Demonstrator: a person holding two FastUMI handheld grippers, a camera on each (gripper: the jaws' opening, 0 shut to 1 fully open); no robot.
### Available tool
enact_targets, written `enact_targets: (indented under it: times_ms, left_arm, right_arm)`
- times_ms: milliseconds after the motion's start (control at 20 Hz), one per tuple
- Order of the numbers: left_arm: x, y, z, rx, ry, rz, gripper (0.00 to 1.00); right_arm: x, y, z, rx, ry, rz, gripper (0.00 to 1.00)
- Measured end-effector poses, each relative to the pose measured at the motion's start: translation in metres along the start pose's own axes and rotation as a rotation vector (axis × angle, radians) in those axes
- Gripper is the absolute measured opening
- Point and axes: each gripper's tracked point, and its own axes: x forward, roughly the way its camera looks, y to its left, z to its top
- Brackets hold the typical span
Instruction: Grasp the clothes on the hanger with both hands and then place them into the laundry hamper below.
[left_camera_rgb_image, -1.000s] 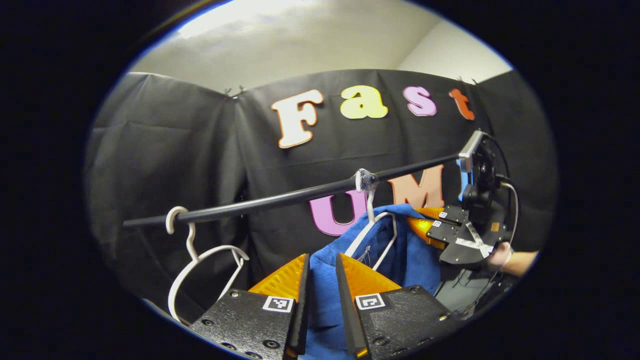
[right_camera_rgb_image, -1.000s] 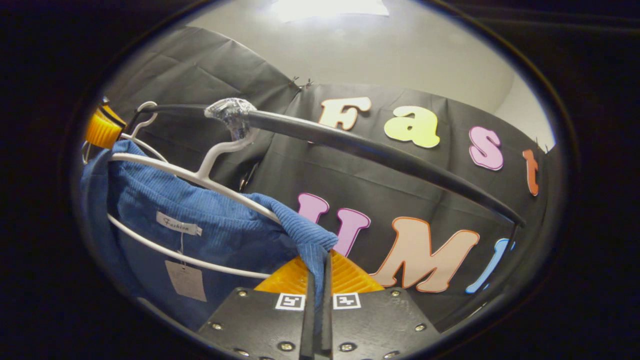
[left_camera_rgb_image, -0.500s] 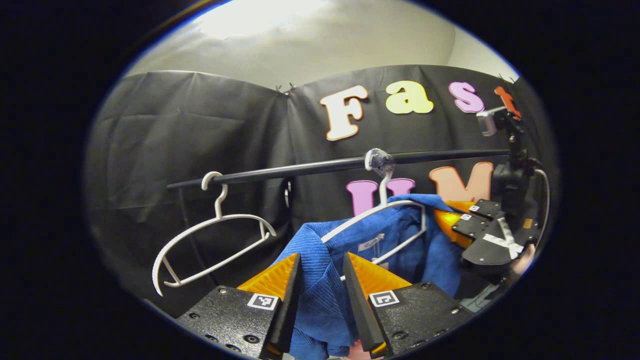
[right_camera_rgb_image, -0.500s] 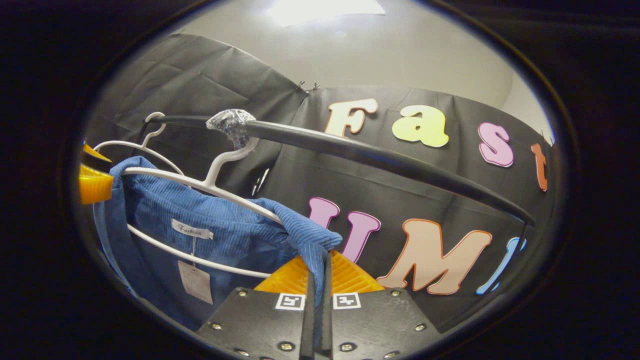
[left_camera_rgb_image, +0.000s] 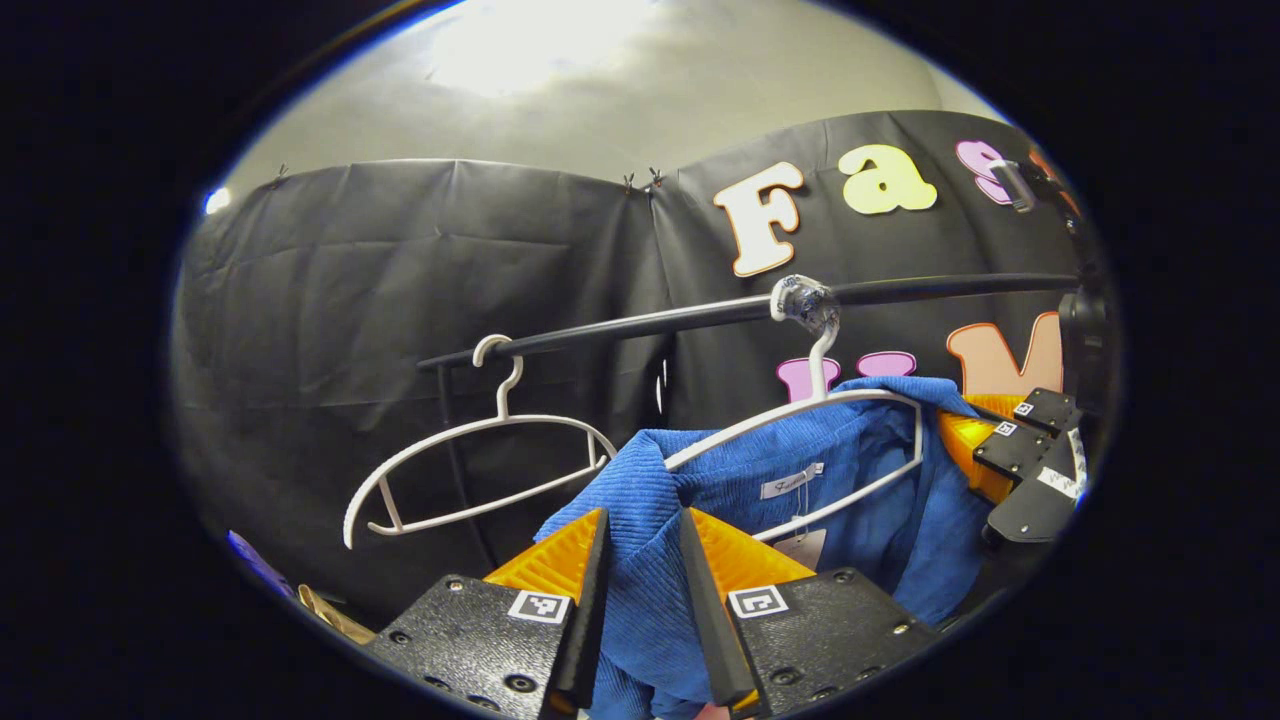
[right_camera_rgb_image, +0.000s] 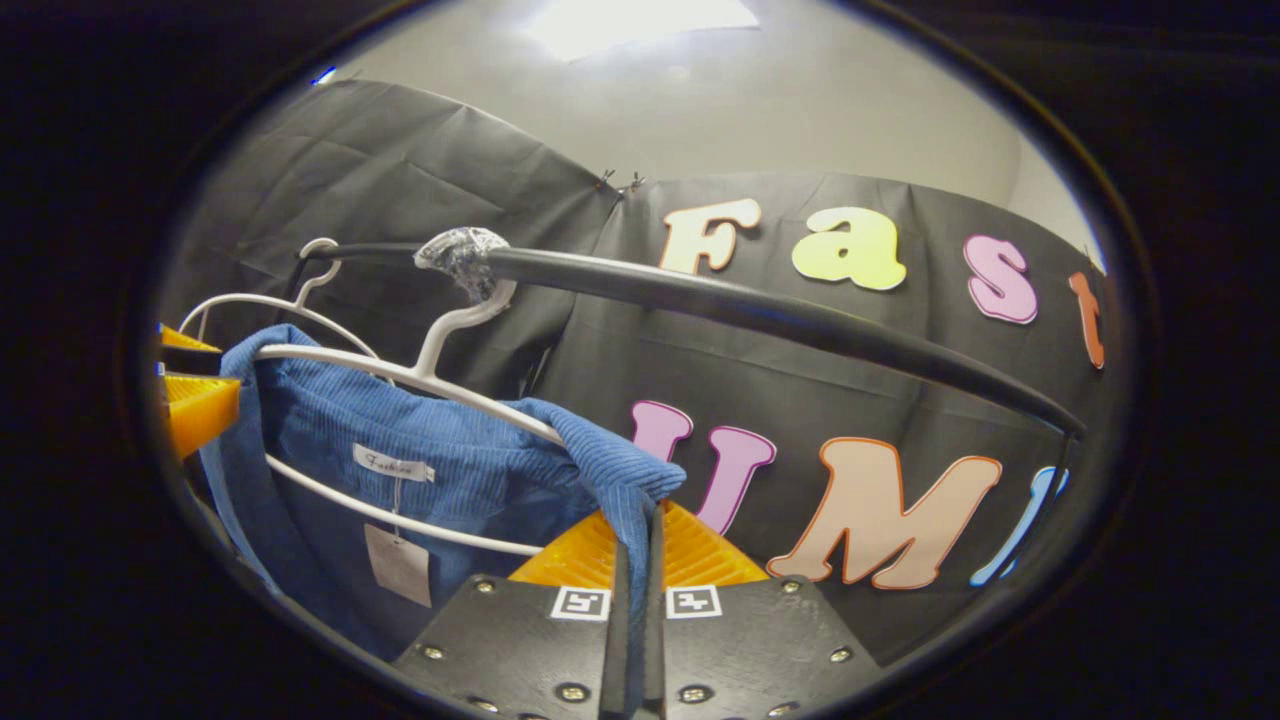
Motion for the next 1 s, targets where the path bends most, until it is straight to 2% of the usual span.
enact_targets:
  times_ms: [100,200,300,400,550,600,650,700,800,900,950,1000]
  left_arm:
    - [-0.007,-0.01,-0.01,-0.055,0.049,-0.011,0.49]
    - [-0.02,-0.023,-0.023,-0.079,0.068,-0.031,0.71]
    - [-0.014,-0.033,-0.041,-0.051,0.089,-0.047,0.94]
    - [-0.009,-0.036,-0.057,-0.053,0.12,-0.026,0.96]
    - [0.011,-0.015,-0.073,-0.045,0.128,0.066,1.0]
    - [0.018,-0.008,-0.077,-0.038,0.119,0.085,0.97]
    - [0.026,-0.006,-0.079,-0.028,0.11,0.08,1.0]
    - [0.035,-0.003,-0.079,-0.009,0.095,0.076,0.97]
    - [0.037,0.022,-0.081,0.023,0.086,0.139,0.51]
    - [0.038,0.02,-0.074,0.002,0.072,0.1,0.06]
    - [0.038,0.018,-0.072,0.001,0.071,0.063,0.0]
    - [0.034,0.021,-0.071,-0.001,0.066,0.037,0.02]
  right_arm:
    - [0.001,0.002,-0.002,-0.006,0.003,0.009,0.06]
    - [0.0,0.004,-0.005,-0.009,0.001,0.013,0.06]
    - [0.001,0.006,-0.007,-0.011,0.005,0.02,0.08]
    - [0.002,0.006,-0.008,-0.023,0.01,0.028,0.08]
    - [0.001,0.006,-0.007,-0.063,0.007,0.036,0.06]
    - [0.001,0.005,-0.007,-0.072,0.011,0.036,0.06]
    - [0.0,0.005,-0.007,-0.072,0.013,0.037,0.06]
    - [0.0,0.005,-0.007,-0.072,0.014,0.034,0.06]
    - [0.0,0.003,-0.006,-0.081,0.02,0.015,0.06]
    - [0.0,0.001,-0.006,-0.087,0.025,-0.009,0.08]
    - [0.0,-0.003,-0.005,-0.095,0.026,-0.036,0.08]
    - [0.001,-0.01,-0.003,-0.103,0.023,-0.066,0.08]
